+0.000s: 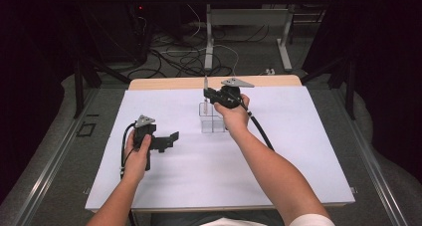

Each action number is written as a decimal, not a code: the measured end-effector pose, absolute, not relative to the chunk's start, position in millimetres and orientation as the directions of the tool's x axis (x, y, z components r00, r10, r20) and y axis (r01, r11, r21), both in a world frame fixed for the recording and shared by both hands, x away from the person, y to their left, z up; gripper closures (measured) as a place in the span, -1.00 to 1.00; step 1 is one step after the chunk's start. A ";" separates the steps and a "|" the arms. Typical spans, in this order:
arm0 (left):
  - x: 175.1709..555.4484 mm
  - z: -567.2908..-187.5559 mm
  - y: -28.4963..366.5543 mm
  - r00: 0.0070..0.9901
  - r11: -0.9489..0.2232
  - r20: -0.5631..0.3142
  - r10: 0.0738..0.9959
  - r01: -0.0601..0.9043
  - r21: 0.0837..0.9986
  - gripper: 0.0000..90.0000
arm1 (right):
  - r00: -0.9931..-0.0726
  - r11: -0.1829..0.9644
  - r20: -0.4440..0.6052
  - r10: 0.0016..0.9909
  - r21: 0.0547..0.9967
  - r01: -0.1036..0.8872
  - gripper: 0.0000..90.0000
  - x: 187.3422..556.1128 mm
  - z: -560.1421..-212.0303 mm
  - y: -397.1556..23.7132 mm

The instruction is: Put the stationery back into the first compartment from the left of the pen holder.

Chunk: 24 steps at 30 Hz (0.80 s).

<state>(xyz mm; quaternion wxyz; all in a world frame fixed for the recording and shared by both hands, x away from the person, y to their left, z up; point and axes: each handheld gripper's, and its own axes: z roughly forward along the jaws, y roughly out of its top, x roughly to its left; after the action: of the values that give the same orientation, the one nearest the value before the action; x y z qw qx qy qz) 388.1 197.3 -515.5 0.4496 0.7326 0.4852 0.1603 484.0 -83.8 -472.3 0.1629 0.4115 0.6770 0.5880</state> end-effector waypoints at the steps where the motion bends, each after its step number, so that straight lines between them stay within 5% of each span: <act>1: 388.0 -515.4 197.4 0.477 -0.125 -0.202 0.855 0.567 0.814 -0.99 | -0.606 -0.024 0.263 0.750 0.928 0.373 0.77 483.9 -473.3 -83.4; 24: 388.4 -515.8 197.5 0.479 -0.126 -0.201 0.855 0.568 0.814 -0.99 | -0.587 0.028 0.290 0.756 0.882 0.471 0.76 481.7 -484.6 -81.0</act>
<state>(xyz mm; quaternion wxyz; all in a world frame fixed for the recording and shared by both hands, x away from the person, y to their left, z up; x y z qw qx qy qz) 388.4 197.5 -515.8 0.4491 0.7332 0.4850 0.1597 481.7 -81.0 -484.6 0.1308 0.4352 0.7049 0.5447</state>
